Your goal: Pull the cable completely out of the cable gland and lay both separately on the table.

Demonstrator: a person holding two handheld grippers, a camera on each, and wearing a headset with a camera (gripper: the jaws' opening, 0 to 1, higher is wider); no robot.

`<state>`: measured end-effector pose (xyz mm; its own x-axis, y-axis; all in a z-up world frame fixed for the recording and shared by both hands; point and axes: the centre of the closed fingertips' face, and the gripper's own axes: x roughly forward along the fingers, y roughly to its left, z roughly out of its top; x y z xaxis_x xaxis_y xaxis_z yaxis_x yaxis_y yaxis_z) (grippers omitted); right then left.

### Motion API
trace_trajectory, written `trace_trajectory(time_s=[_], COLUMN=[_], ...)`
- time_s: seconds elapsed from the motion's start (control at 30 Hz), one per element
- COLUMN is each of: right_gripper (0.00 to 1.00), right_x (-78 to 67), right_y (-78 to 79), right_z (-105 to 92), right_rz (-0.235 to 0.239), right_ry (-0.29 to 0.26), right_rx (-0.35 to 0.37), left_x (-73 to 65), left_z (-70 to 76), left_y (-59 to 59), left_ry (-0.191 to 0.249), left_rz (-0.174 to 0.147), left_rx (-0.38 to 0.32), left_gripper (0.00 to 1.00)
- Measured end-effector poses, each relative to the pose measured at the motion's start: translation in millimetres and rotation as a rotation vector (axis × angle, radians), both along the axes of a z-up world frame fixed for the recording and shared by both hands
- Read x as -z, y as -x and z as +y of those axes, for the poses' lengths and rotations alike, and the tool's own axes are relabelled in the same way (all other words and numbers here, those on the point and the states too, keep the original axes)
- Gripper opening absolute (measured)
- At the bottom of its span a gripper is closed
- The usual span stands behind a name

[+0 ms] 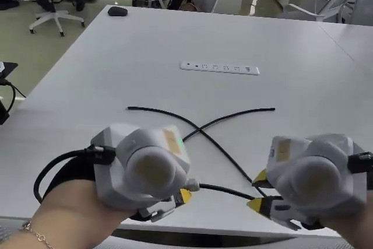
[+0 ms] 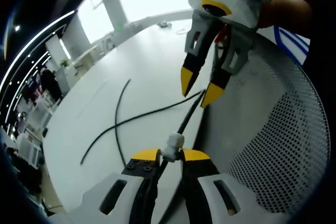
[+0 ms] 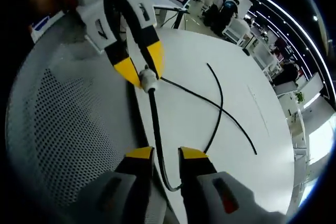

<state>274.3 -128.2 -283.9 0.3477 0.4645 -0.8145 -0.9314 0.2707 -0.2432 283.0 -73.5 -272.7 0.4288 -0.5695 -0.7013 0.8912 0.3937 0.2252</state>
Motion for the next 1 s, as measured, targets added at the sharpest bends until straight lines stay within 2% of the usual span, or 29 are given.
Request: trace_trajectory(time_s=[0.13,0.27,0.4,0.47,0.6,0.7,0.83,1.0], right_gripper=[0.18,0.14,0.12,0.04,0.04,0.03,0.03,0.03], right_x=[-12.2,-18.0,-14.7,-11.3,-11.0,-6.2,-5.3,-3.1], right_y=[6.8,3.8,6.6,7.2,6.8,4.3,2.8,-0.7], right_z=[25.8,32.1,34.9,31.3,30.2,20.9,11.9,-1.4], right_rz=[-0.002,-0.040,-0.026,-0.042,-0.054,-0.047,-0.031,-0.026], right_ry=[-0.078,-0.086,-0.074,-0.028,-0.024,0.007,-0.002,0.011], right_rx=[-0.032,-0.047,-0.077,-0.112,-0.125,-0.112,-0.086,-0.056], left_x=[0.5,0.3,-1.5,-2.1,-2.0,0.0,-0.5,-1.6], left_z=[-2.5,-4.2,-6.6,-8.1,-8.3,-4.8,-1.5,1.5], left_y=[2.5,3.8,5.1,5.7,6.1,4.4,3.0,1.3], left_ry=[-0.004,-0.006,-0.005,-0.003,-0.009,-0.024,-0.022,-0.024], left_rz=[0.000,-0.003,-0.011,-0.008,-0.012,-0.015,-0.014,-0.016], left_rx=[0.012,0.023,0.035,0.041,0.047,0.044,0.038,0.035], left_gripper=[0.17,0.17,0.17,0.17,0.17,0.17,0.17,0.17])
